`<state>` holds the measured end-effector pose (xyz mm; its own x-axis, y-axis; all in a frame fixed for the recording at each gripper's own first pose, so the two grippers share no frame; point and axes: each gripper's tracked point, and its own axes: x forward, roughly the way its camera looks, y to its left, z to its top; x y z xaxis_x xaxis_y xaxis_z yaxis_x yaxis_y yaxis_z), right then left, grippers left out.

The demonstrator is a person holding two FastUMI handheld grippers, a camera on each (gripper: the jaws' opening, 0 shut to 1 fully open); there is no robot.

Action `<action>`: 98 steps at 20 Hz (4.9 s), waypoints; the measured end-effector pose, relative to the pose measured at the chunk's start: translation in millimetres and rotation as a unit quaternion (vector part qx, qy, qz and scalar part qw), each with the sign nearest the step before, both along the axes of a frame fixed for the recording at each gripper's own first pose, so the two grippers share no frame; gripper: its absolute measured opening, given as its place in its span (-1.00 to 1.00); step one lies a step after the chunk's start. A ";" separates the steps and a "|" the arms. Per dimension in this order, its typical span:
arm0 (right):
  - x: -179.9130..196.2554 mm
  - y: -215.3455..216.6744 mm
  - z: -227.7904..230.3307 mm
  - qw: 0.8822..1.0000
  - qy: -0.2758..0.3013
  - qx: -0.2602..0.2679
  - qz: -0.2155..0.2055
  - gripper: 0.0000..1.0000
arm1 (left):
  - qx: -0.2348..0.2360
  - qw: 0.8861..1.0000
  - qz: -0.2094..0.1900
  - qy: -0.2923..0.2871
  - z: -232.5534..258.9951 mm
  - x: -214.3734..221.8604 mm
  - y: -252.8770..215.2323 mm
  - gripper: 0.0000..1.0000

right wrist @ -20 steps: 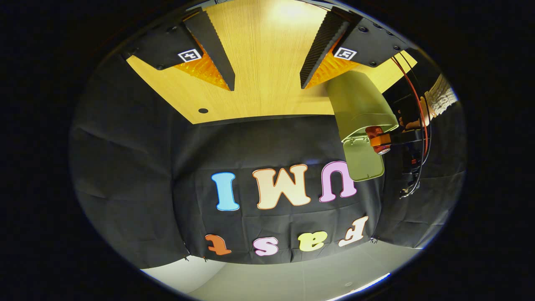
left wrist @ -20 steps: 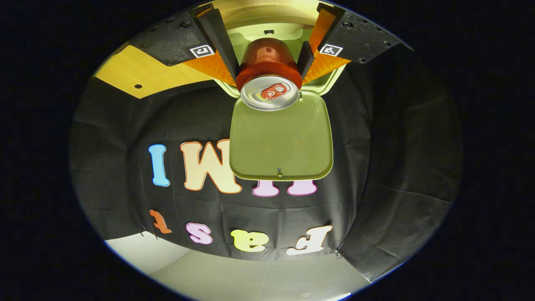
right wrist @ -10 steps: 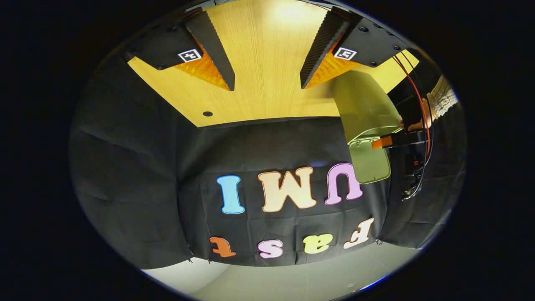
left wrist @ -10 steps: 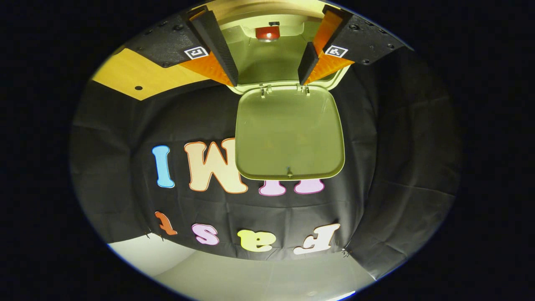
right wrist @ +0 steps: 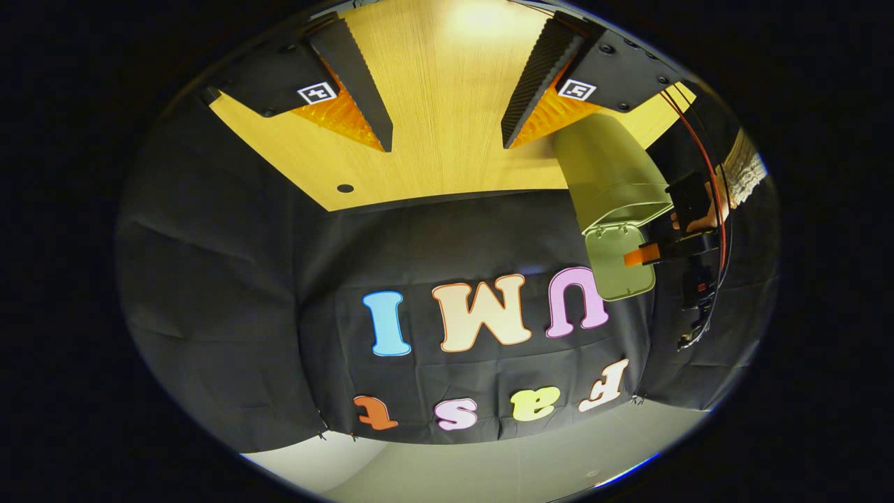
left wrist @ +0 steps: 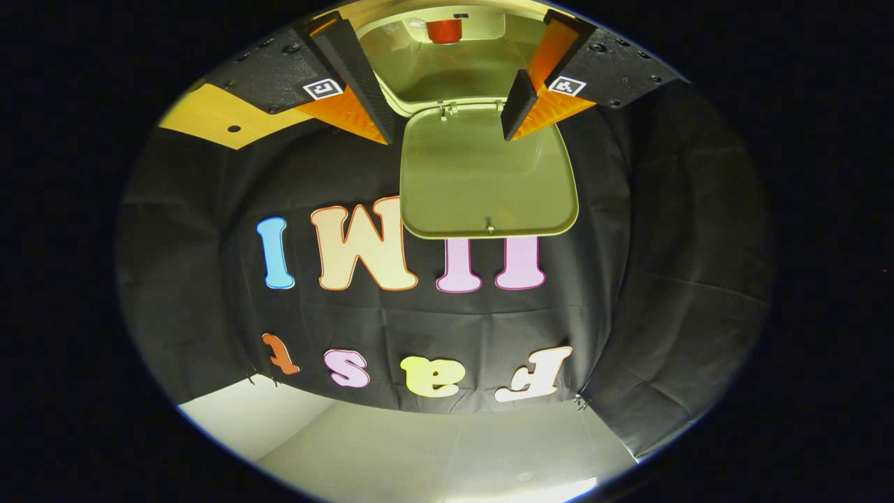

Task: Press the lid of the desktop garbage bin to open it, pick up the crumpled paper on the desktop and throw it into the bin, then pick up the pop can on the desktop and drop it into the bin, and finally close the garbage bin lid.

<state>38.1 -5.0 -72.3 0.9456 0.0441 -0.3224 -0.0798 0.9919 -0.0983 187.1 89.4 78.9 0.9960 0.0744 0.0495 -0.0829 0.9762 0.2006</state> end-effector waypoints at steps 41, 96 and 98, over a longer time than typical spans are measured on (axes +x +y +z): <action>-23.0 -1.5 -9.5 0.999 0.004 0.001 -0.037 0.98 | -0.024 0.999 0.023 0.001 81.2 73.3 35.2 0.83; -56.3 -26.4 -63.0 0.995 0.060 -0.005 -0.074 0.95 | -0.011 0.999 0.036 -0.006 -88.7 -27.1 44.1 0.90; -53.1 -24.2 -61.7 0.996 0.058 -0.005 -0.070 0.96 | -0.014 0.999 0.036 -0.009 -88.4 -28.1 44.4 0.90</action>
<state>-15.1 -29.2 -133.9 0.8985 -0.0894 -0.4297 0.0483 0.9932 -0.1056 159.0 133.8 -9.5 0.9871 0.1466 0.0648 -0.1558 0.9728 0.1714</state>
